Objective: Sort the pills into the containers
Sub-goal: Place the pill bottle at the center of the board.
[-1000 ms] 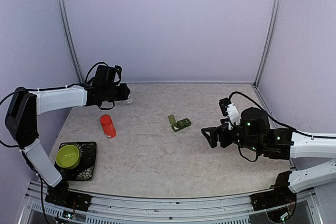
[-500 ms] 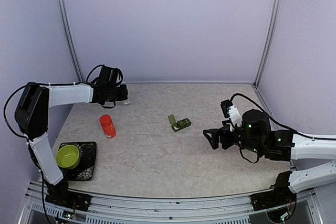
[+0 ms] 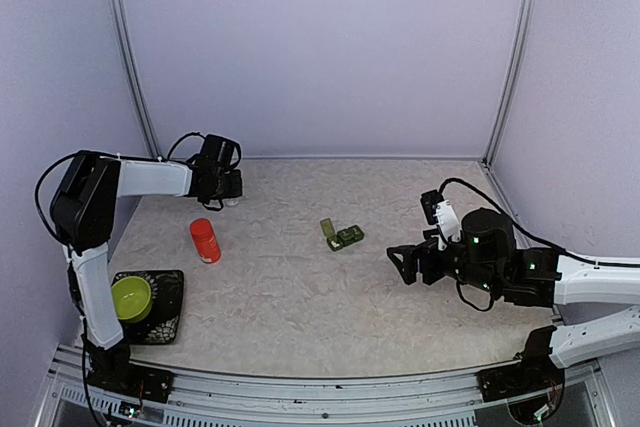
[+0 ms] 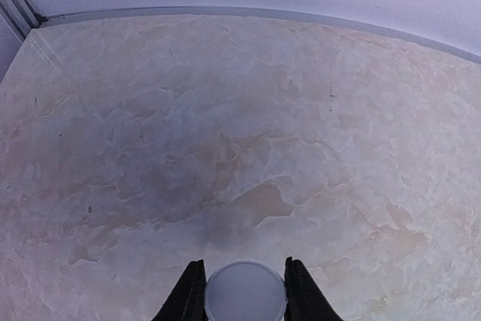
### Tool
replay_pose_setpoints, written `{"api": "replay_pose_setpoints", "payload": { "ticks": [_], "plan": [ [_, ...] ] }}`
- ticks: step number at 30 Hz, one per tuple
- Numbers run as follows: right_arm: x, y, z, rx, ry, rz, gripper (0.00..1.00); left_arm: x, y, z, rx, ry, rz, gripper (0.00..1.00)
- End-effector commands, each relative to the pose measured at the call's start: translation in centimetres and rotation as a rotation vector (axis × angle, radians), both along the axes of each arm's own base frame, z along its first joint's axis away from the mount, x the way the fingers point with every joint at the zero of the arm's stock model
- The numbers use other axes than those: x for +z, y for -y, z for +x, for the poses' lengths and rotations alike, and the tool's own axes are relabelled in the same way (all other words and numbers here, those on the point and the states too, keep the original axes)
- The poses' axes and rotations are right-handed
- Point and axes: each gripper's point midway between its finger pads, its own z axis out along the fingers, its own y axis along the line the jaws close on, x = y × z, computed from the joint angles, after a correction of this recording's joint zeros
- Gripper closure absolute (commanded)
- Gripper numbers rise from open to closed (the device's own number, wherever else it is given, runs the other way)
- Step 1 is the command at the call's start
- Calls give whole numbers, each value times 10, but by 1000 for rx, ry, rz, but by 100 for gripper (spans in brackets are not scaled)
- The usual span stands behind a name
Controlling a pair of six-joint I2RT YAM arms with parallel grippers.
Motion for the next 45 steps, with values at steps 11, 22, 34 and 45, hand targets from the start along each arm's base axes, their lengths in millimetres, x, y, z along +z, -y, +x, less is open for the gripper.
{"api": "replay_pose_setpoints", "payload": {
  "ticks": [11,22,34,45],
  "plan": [
    [-1,5,2,-23,-6,6,0,-28,-27,16,122,10,96,75],
    [-3,1,5,-20,-8,-2,0,-22,-24,12,112,12,71,48],
    [3,-22,35,69,-74,19,0,46,26,1,-57,112,-105,9],
    [-39,-41,110,142,-310,54,0,34,123,-28,-373,91,-288,1]
  ]
}}
